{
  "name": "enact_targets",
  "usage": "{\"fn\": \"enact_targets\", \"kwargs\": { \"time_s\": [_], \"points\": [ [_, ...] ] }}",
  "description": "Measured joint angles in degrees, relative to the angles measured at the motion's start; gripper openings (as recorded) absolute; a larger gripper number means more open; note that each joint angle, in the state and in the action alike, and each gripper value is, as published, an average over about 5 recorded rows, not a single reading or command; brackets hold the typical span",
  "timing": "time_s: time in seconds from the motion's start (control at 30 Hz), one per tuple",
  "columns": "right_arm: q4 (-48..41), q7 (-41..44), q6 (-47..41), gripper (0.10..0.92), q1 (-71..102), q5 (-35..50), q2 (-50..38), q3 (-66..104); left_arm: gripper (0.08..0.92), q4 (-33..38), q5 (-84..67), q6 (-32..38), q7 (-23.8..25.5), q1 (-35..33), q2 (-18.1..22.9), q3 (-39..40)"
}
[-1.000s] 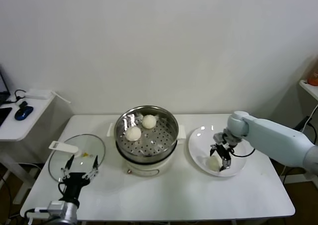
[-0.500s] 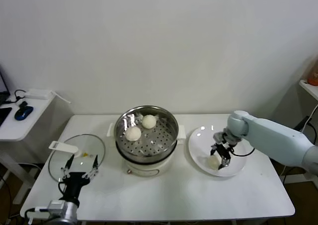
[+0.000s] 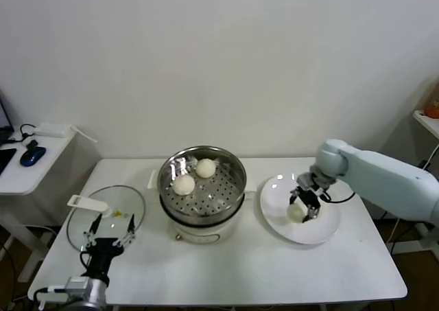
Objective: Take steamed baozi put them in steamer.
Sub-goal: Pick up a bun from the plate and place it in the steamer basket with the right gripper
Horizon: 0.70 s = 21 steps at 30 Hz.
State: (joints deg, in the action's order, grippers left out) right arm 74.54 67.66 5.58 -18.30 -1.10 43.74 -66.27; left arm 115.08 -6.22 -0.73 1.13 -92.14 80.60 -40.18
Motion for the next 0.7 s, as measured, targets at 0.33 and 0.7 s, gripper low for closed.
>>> {"fn": "enact_targets", "kwargs": {
  "time_s": [0.33,0.7],
  "points": [
    [11.96,0.94,9.83,0.680,-13.87,-5.08,-0.17,-2.24,0.823,0.95,0.07,-0.83,-0.49,0.25,0.49,0.66],
    [17.11,1.04,16.98,0.691,-19.70,-10.54,7.42,-0.81,0.823,2.07,-0.26,-1.02,-0.58,-0.55,0.57,0.16]
  ]
}}
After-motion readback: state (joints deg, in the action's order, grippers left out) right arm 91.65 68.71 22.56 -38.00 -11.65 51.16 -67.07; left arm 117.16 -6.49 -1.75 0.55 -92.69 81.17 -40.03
